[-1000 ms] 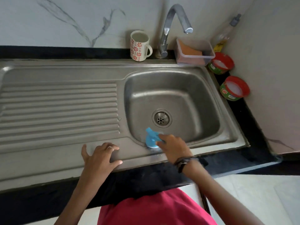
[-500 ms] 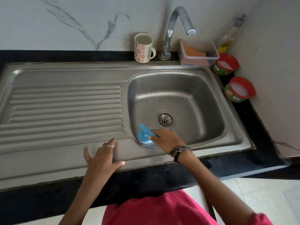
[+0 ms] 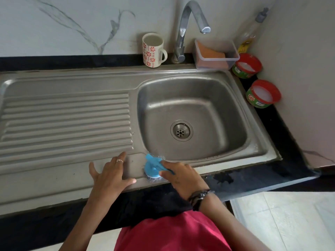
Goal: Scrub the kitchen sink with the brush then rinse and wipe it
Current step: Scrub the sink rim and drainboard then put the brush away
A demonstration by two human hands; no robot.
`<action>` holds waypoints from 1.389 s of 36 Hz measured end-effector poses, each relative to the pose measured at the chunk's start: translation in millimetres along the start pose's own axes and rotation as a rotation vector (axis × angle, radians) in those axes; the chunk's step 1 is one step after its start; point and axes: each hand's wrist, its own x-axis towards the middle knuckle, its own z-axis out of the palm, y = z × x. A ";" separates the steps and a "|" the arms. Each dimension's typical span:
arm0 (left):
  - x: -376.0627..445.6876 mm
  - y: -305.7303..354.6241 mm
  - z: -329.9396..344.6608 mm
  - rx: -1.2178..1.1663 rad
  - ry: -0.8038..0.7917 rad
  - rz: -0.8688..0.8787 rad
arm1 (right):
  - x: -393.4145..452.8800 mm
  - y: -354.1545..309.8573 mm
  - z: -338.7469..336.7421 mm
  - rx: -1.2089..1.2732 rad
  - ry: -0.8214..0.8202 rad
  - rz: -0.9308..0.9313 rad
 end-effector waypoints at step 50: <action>234.3 432.4 -84.3 -0.943 -0.126 0.461 | 173.0 240.0 -360.5 0.596 0.709 0.104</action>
